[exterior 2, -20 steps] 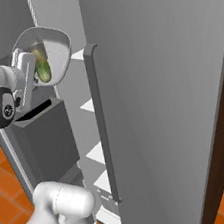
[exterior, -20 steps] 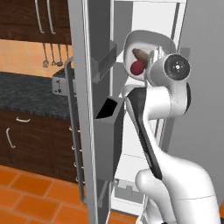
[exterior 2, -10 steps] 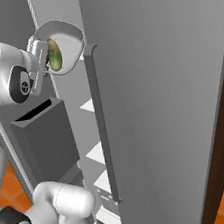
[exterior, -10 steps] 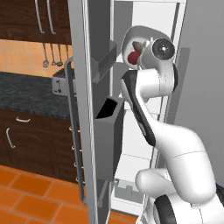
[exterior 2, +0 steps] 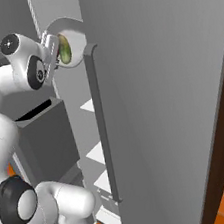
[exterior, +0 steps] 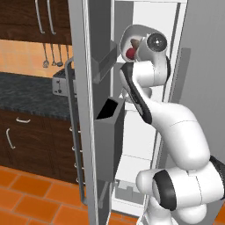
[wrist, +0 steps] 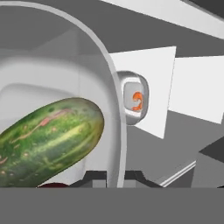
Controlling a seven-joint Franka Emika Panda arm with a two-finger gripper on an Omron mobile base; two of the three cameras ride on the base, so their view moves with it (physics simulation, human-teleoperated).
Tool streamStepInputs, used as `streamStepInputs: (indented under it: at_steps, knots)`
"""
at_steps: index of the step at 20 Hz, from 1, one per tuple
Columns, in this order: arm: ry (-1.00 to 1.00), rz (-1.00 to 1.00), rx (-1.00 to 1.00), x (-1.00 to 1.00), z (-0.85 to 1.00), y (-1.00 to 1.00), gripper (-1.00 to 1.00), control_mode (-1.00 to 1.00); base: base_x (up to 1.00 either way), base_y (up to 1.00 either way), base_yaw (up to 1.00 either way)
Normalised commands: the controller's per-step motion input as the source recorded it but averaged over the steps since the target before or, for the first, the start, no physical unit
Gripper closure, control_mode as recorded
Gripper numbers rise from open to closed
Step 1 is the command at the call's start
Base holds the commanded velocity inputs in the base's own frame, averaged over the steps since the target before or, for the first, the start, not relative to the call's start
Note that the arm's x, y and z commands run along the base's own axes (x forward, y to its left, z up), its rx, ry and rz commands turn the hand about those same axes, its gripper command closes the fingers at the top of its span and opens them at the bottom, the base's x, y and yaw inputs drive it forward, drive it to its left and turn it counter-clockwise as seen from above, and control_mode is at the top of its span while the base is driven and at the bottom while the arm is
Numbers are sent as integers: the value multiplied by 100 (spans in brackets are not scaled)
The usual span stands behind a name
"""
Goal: Take the meat container that has the shrimp and place it on the second highest rack of the freezer. Then take the vegetable container that has the tomato and cucumber and place it on the highest rack of the freezer.
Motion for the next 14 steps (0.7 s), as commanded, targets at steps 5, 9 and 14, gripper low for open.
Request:
streamStepInputs:
  at_steps: [5, 9, 14]
  knots:
    - [0, 0, 0, 45, 0, -21, 100, -100, 0, 0, 0]
    - [0, 0, 0, 44, -2, -36, 100, -100, 0, 0, 0]
    - [1, 0, 0, 65, -22, -12, 100, -100, 0, 0, 0]
